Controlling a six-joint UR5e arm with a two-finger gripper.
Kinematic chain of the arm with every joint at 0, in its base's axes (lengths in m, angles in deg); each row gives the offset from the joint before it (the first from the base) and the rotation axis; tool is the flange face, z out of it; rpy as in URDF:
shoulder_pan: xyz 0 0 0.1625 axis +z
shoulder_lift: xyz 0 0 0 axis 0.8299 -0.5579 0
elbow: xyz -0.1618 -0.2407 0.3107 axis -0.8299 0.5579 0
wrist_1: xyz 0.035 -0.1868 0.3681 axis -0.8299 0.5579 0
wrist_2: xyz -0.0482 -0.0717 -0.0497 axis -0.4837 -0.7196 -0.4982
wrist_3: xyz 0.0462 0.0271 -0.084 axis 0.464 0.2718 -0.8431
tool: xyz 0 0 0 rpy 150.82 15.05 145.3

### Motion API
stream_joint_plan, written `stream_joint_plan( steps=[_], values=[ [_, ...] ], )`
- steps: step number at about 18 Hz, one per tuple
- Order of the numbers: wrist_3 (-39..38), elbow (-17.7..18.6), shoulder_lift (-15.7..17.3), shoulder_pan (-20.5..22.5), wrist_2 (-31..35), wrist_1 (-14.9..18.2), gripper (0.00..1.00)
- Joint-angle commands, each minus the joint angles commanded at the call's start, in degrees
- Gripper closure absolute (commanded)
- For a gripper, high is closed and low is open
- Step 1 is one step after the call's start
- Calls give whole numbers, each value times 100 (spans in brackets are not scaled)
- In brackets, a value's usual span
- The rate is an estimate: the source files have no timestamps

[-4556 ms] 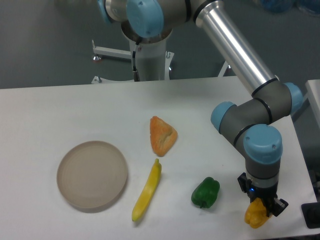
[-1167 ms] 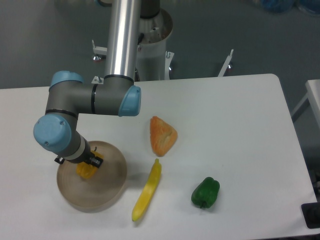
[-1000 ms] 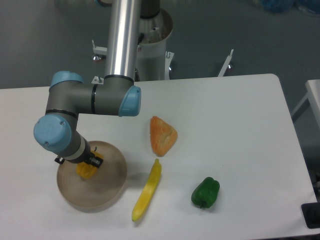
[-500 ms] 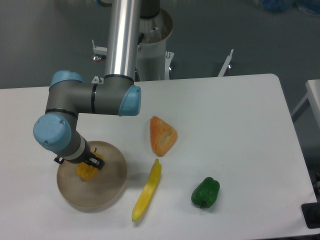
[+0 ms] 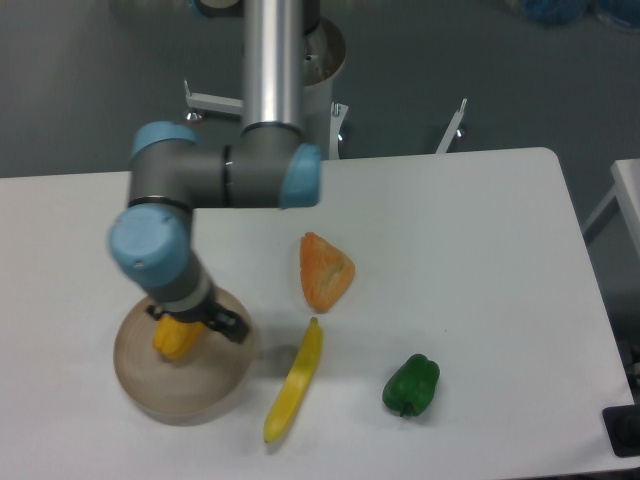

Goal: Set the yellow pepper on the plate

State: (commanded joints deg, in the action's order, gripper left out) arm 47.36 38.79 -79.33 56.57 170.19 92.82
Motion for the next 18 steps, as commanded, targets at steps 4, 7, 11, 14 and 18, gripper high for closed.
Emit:
stream_joint_plan(
  steps=[4, 7, 11, 14, 18],
  values=[
    [686, -35, -9, 440, 263, -202, 1],
    [1309, 8, -26, 747, 710, -465, 1],
    [1820, 44, -26, 1152, 791, -817, 1],
    [2128, 35, -18, 1372, 791, -862, 1],
    [2392, 52, -44, 1548, 747, -1054, 1]
  ],
)
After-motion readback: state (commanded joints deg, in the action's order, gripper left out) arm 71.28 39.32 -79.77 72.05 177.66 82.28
